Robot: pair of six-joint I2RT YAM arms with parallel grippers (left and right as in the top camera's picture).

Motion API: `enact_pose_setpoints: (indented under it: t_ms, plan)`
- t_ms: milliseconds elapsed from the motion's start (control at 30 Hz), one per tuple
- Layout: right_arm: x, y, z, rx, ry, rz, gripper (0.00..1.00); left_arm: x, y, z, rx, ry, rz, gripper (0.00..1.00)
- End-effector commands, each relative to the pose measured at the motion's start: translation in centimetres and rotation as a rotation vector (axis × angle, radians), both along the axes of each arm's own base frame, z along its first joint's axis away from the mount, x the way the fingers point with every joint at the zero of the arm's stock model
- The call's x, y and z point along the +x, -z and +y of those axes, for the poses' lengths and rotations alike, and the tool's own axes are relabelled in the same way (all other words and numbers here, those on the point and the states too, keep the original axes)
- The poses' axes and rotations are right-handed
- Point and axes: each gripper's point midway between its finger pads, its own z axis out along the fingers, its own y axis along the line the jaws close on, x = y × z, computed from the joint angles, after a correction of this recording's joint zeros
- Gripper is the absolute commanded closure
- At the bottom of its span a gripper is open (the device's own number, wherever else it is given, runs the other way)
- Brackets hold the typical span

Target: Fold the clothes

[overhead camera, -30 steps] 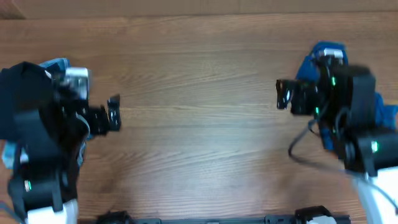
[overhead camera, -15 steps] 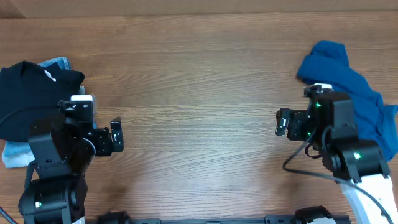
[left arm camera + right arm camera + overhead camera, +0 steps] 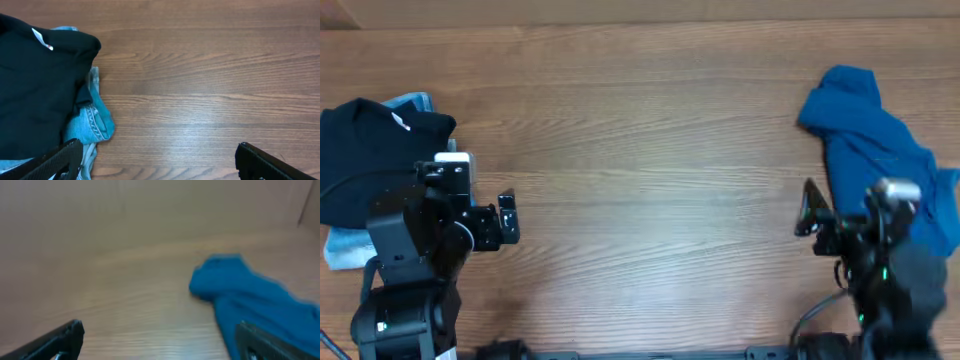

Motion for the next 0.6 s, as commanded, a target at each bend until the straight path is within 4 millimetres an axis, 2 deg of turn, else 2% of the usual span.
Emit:
enact_pose_setpoints:
  t_ms: [0, 233, 333, 400, 500, 567]
  plan:
    - [-0.8, 2.3, 0.0, 0.004, -0.015, -0.105, 0.00, 0.0, 0.0, 0.2, -0.002, -0.017, -0.002, 0.00]
    - [0.4, 4.1, 0.5, -0.008, -0.054, -0.386, 0.00, 0.0, 0.0, 0.2, -0.003, -0.017, -0.002, 0.00]
    - [0.8, 5.0, 0.3, -0.012, -0.042, -0.423, 0.00, 0.0, 0.0, 0.2, -0.003, -0.017, -0.002, 0.00]
    - [1.1, 6.3, -0.5, -0.011, 0.002, -0.379, 0.00, 0.0, 0.0, 0.2, -0.003, -0.017, -0.002, 0.00]
    - [1.2, 9.8, -1.1, -0.009, 0.037, -0.238, 0.00, 0.0, 0.0, 0.2, -0.002, -0.017, -0.002, 0.00]
    - [1.2, 9.8, -1.0, -0.001, 0.036, -0.238, 0.00, 0.0, 0.0, 0.2, -0.002, -0.017, -0.002, 0.00]
